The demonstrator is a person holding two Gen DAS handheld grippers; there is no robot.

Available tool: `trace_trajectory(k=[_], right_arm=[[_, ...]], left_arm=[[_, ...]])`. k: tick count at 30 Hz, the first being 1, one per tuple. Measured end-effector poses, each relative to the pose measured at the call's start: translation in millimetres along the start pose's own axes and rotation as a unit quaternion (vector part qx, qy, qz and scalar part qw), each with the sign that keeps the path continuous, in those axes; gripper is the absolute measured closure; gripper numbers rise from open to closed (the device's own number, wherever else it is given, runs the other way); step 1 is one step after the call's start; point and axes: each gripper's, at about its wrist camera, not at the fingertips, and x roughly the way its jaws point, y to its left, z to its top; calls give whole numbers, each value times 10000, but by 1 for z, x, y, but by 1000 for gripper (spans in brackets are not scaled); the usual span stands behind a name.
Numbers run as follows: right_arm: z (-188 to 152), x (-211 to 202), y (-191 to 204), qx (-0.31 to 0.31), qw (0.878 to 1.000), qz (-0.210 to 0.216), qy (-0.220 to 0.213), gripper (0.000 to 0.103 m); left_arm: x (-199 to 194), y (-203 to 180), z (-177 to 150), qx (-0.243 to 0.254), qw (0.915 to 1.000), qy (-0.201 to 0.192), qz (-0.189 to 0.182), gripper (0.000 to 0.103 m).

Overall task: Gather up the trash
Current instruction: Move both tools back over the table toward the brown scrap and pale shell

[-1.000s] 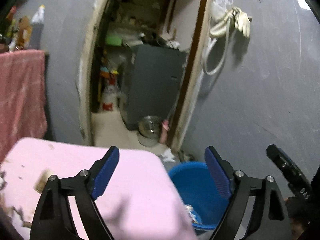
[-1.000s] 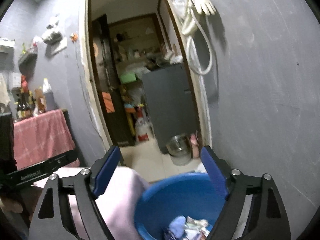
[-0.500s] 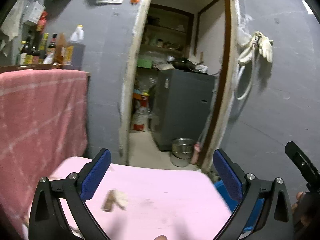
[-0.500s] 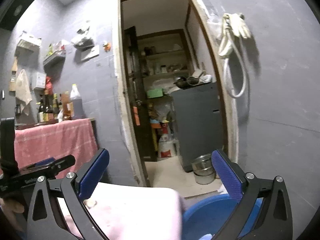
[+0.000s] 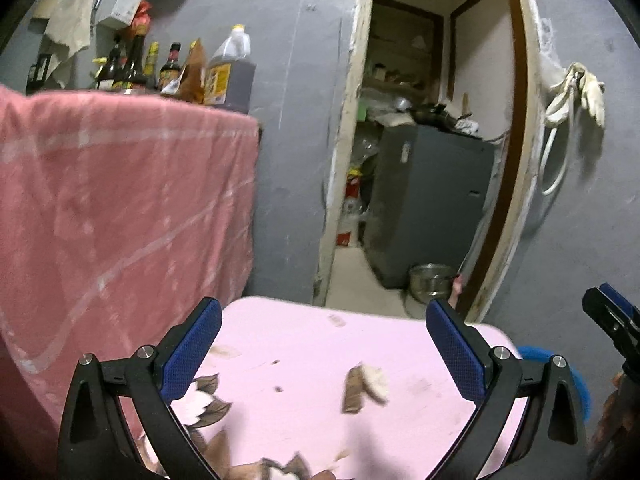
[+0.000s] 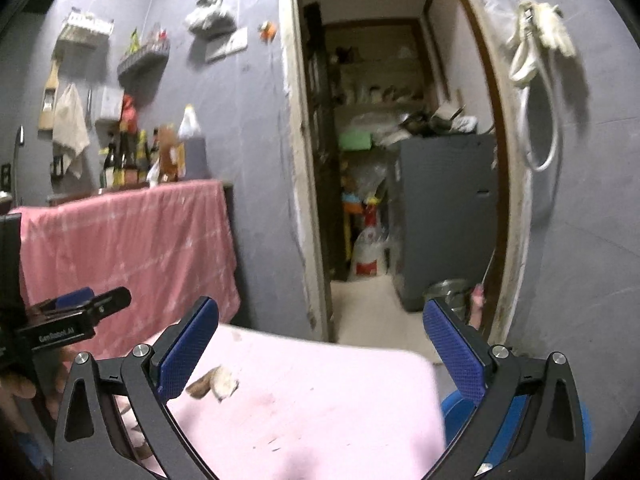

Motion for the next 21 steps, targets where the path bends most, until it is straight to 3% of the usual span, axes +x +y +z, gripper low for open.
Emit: trace_trajectory(k=[4,10,14,21], right_arm=[[-9,26,8,-53,9982,62,586,0],[-24,49,11,-112,9933,236,1122,0],[-31,64,16,-234,9873,523,1481,9],[-47,84,26,-454,9752,771,2023,33]], left_arm=[[11,9,-14,107,9994,321,15,3],[28,6,-37,397,9958,820,-30,4],[39,8,-47,369,9929,1122,-145,6],[57,3,-55,419,9838,1661,-526,36]])
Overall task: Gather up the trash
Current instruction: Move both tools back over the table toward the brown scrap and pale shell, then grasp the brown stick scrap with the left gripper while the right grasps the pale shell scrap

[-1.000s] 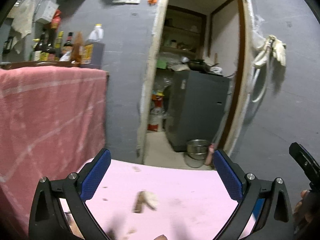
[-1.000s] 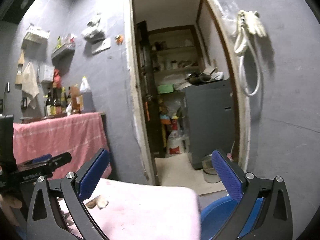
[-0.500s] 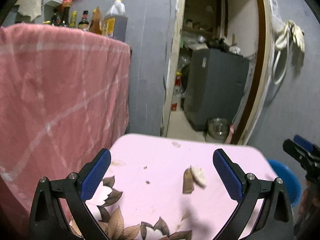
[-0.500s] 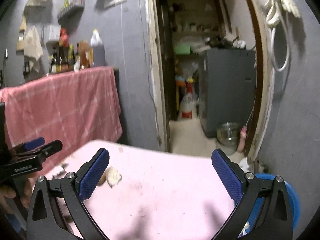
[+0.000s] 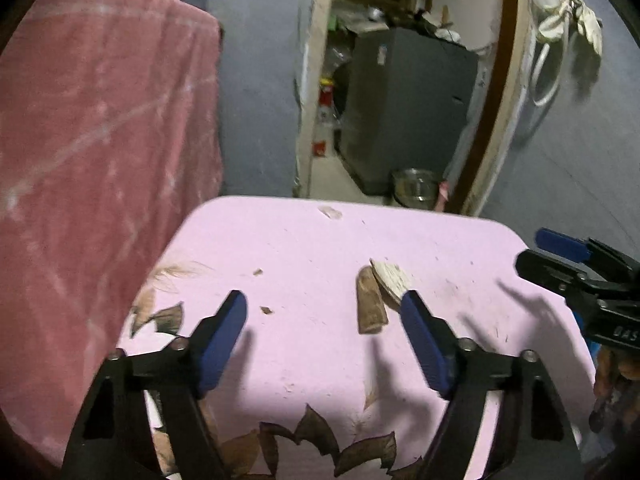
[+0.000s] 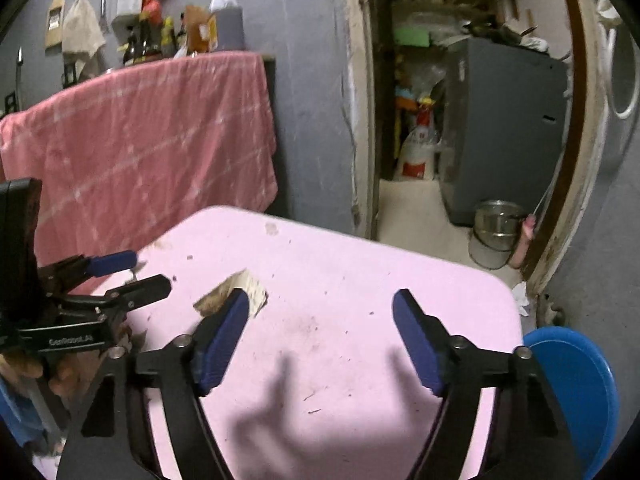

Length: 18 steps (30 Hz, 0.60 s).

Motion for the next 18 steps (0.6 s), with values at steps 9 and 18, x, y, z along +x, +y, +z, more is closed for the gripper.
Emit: trace_trajectory(k=[9,18], right_arm=[[-2,17,-2,5,9996,91,278,35],[-1,24,-7,139,9990,197,374,35]], left_arm=[[23,-15,0,231,9981,452,-338,58],[45,-18,4,187,9930,958,-659,84]])
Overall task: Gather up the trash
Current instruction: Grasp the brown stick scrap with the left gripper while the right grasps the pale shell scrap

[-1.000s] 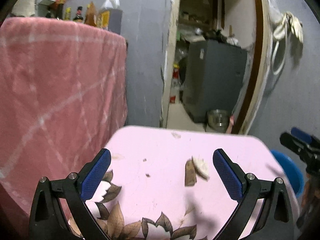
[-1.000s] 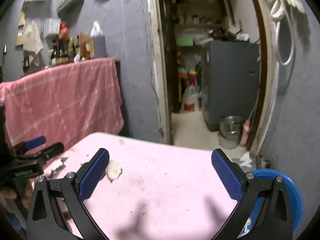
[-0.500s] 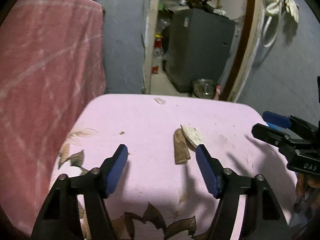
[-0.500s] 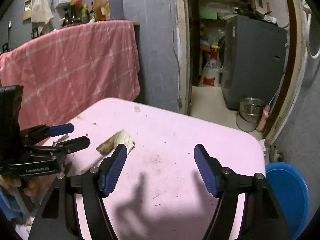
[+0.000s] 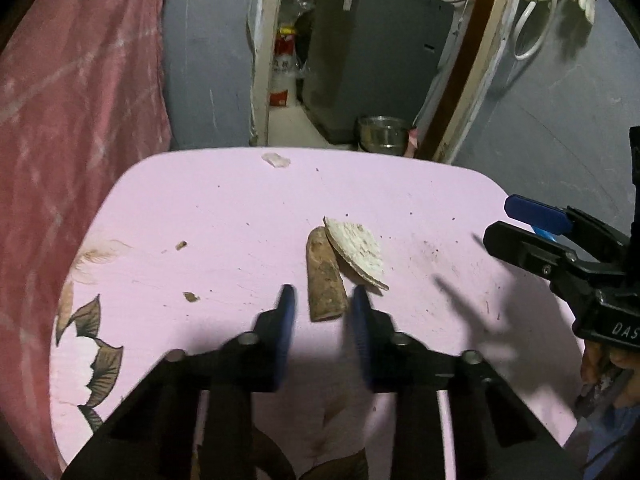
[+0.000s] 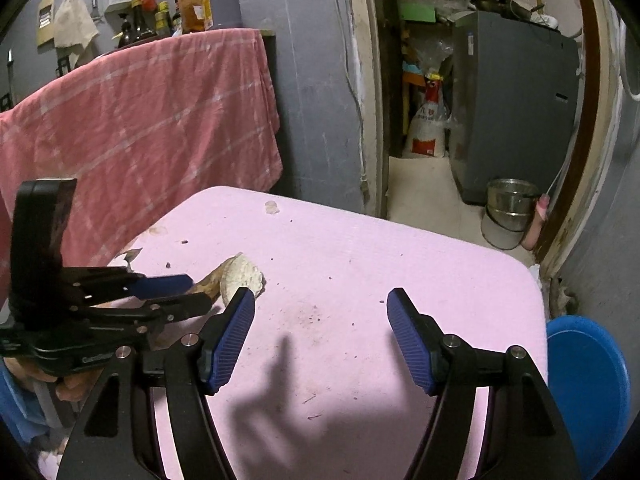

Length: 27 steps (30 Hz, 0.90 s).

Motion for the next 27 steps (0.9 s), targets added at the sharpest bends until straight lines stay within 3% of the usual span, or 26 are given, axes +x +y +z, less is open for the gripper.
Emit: trace_trajectory(k=[6,11,21,27], right_arm=[[-1,8,4,-41,9998,69,157,37],[-3,21,12,-151,9990,153,403,40],[-2,48,33,-290,9940,504,925,41],[3,70,46,-456,9917,436,1118,42]], left_arm=[[-4,6,5,-96,9999,-42,-111,88],[-8,13,3,-146,9998,-49,122,88],[-23,46,-6,-517,9984,-141,203,88],[-29,60,-9,-697,9971,-192,235,88]])
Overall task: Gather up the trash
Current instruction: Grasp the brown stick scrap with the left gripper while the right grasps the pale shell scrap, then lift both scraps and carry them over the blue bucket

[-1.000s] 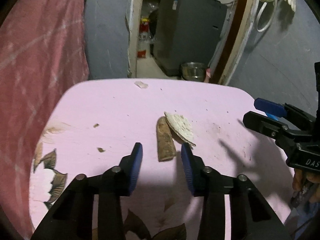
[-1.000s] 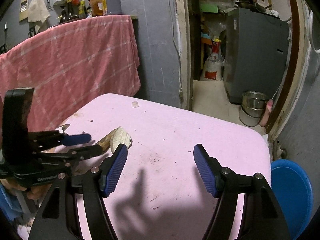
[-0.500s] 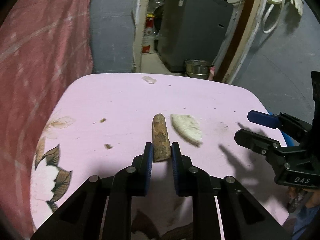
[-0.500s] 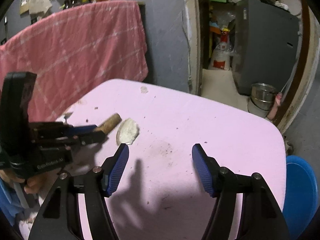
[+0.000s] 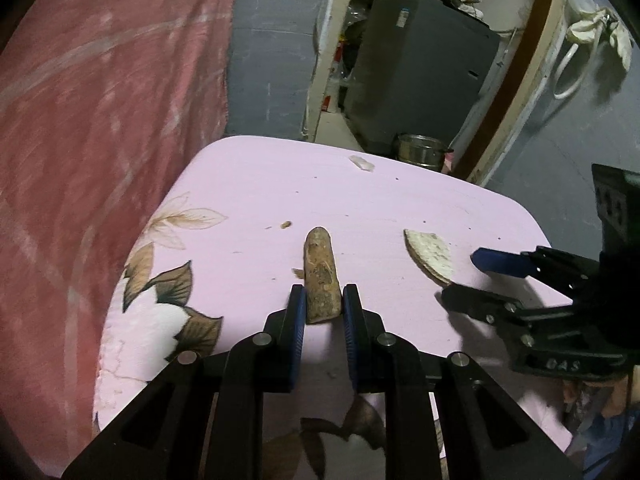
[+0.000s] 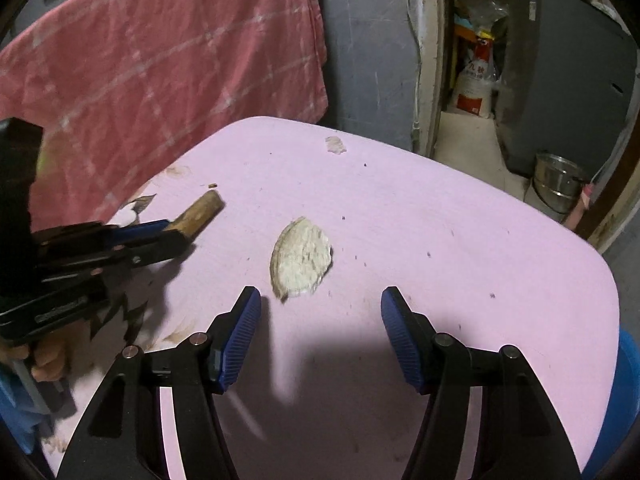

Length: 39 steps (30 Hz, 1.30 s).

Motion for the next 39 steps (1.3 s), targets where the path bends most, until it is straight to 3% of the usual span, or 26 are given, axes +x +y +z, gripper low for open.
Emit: trace_trajectory(k=[5,7,11,15,23,30,39], right_arm=[[12,5,1,-28,10000,-75,-21,42],[16,8,4,-103,9999,-78,-21,52],[17,11,13,-336,9992,-201,26,57],[16,10,15,-400,9989,-261,33,70],[-2,-6,17,-343,9989,-264,-160,71],[-17,-69,9,-79,9926,-444,-1129,71],[-46,-161,3,98,9598,-991,-2625,71]], left_arm=[[-5,1,-3,-10,10000,-36,13,88],[-5,-2,-3,-13,10000,-47,27,88],[-6,-2,-4,-52,10000,-44,9,88],[-7,-2,-6,-62,10000,-39,23,88],[-13,-18,-16,101,9998,-128,104,88],[-35,-49,-17,280,9975,-648,39,88],[-80,-99,-14,491,9826,-1778,-194,88]])
